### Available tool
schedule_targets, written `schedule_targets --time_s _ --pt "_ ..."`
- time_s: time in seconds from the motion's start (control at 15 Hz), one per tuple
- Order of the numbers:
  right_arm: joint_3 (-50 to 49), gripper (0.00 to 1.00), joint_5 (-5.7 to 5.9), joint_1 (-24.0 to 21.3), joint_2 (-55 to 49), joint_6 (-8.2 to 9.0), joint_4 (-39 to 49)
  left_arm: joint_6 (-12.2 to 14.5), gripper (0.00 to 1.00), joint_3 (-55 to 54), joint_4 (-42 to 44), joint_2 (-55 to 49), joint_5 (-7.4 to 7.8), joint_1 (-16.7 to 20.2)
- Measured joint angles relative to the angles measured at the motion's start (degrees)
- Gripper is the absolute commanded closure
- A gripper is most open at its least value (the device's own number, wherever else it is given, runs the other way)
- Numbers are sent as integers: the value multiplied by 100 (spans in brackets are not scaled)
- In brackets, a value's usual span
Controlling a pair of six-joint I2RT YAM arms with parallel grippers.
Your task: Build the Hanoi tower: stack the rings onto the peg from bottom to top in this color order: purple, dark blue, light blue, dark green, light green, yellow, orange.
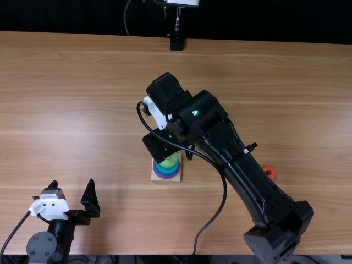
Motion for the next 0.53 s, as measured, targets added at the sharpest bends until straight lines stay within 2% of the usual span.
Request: schedule_targets --time_s 0.27,0.4,0.53 --pt "-4 0 -2 0 0 332 1067 0 0 0 0 -2 2 0" --pt "-516 0 -2 -55 -15 369 1987 2 0 0 0 -2 2 0" --pt "-1366 0 -2 -299 -13 374 3027 -2 0 0 -2 -2 2 0"
